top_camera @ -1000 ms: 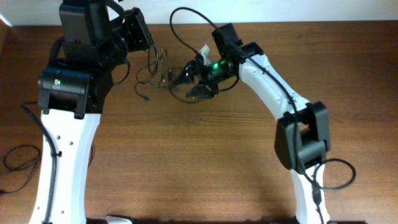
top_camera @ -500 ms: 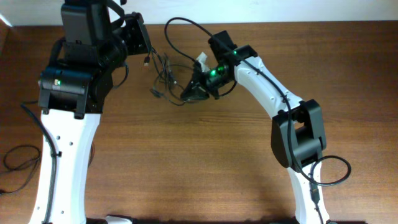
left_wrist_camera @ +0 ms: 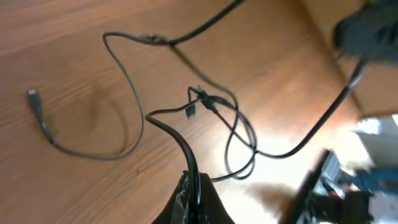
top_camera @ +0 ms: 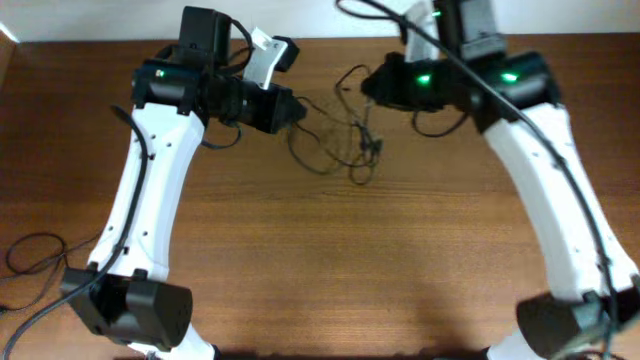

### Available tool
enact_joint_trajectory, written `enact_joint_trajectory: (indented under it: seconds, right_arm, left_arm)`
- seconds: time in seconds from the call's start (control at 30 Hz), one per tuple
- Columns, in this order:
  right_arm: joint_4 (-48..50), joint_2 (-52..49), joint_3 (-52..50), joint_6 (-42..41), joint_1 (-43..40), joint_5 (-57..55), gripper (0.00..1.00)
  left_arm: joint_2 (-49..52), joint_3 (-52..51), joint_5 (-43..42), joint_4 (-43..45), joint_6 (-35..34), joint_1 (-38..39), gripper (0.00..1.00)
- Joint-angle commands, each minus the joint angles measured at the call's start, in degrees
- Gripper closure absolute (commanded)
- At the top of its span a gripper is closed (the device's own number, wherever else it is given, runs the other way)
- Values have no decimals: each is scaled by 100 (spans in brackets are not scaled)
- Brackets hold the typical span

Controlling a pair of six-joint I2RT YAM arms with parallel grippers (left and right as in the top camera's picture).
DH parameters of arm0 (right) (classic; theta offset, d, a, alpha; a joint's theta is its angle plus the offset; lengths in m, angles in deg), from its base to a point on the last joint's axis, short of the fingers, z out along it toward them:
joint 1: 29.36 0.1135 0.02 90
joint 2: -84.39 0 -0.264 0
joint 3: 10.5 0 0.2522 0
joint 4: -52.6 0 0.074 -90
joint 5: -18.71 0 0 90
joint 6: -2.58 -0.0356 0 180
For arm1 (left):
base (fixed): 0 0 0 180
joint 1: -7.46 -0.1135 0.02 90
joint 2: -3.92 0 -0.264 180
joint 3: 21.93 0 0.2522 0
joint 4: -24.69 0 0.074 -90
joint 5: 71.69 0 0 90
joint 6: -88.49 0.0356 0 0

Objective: Untangle cables

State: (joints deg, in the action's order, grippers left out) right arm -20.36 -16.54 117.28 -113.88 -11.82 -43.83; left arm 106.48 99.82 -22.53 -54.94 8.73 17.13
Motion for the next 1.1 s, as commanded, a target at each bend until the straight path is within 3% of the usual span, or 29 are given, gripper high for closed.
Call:
enact_joint_trajectory:
  seconds: [0.0,0.03,0.1,0.23,0.27,0.6,0.7,0.87,0.97,1.07]
  right_arm:
    - [-70,599,55,79,-339,-247,96]
    - [-155,776,55,81,-455,-243,96]
    - [-168,944,55,212,-487,-216,96]
    - [-149,1200,74,262,-636,-103,96]
    - [-146,1250,125,271,-815,164,96]
    - [223,1261,221,525,-2479,4092,96]
    - [227,1261,219,527,-2914,4642,96]
    - [236,1261,219,525,-3554,5040,96]
    - [192,1259,212,540,-3681,5029,96]
    - [-509,1244,164,1075,-3473,4321,96]
  left_arm:
    - [240,-17,-1565,-87,1110,-4,100]
    - [334,-28,-2083,-149,1534,-4,100]
    - [468,-28,-2315,-262,2000,-4,100]
    - [776,-33,-1266,-337,2004,-4,100]
    - [874,-37,-848,-389,2004,-4,100]
    - [1937,-39,341,-341,1978,-7,100]
    - [2085,-39,439,-295,1978,-9,100]
    - [2258,-39,1235,-210,1805,-11,100]
    - [2345,-39,1285,-170,1766,-9,100]
    - [2345,-39,1281,-94,1764,-11,100]
